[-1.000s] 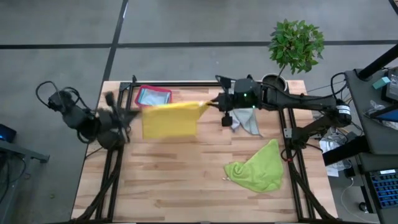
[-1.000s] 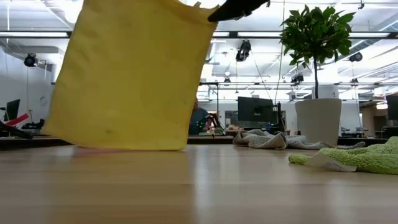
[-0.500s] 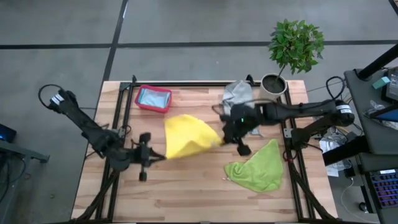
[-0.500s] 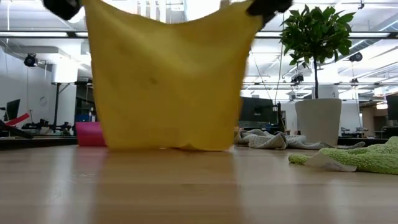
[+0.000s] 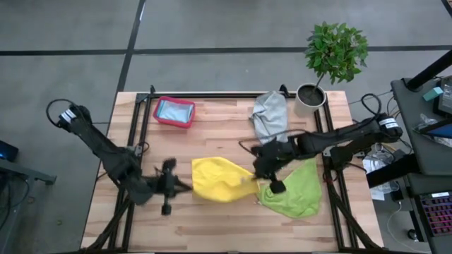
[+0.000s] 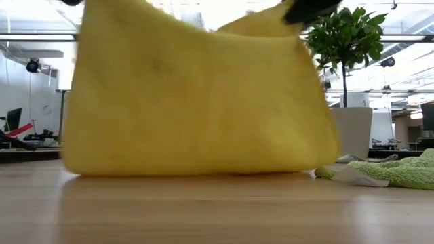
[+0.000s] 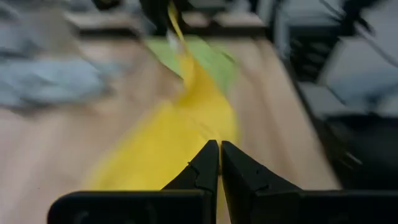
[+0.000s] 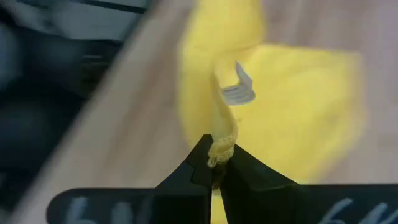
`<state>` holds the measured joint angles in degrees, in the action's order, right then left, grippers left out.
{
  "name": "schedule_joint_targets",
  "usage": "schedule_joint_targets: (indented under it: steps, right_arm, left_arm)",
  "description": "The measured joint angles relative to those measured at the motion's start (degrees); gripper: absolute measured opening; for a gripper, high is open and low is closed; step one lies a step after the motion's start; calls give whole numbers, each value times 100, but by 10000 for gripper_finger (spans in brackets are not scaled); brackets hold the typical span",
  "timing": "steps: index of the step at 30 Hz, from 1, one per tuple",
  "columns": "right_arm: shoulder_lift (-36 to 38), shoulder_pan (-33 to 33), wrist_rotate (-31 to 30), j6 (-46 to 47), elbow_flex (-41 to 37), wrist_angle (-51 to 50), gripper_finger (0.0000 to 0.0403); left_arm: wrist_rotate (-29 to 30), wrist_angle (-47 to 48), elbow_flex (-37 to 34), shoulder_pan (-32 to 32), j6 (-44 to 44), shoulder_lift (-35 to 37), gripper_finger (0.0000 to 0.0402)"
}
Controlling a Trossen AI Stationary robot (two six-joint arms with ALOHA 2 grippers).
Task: Fold microfiber towels
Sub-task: Fold the yellow microfiber cloth
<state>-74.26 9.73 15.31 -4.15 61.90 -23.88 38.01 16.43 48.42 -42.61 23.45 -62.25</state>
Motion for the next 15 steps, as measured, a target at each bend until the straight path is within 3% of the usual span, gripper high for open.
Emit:
schedule_joint_targets:
  steps: [5,10,15]
  right_arm:
    - [11,-550,-881,-1236,725,-565,8]
    - [-32,-1322,-952,-2182,1158,-295,8]
    - [-175,-2111,-959,-2842,1742,59,8]
  left_arm:
    - [763,503,120,492,-787,1010,0]
    - [1013,512,125,1361,-2031,1918,0]
    - [886,522,519,2185,-3022,2568,0]
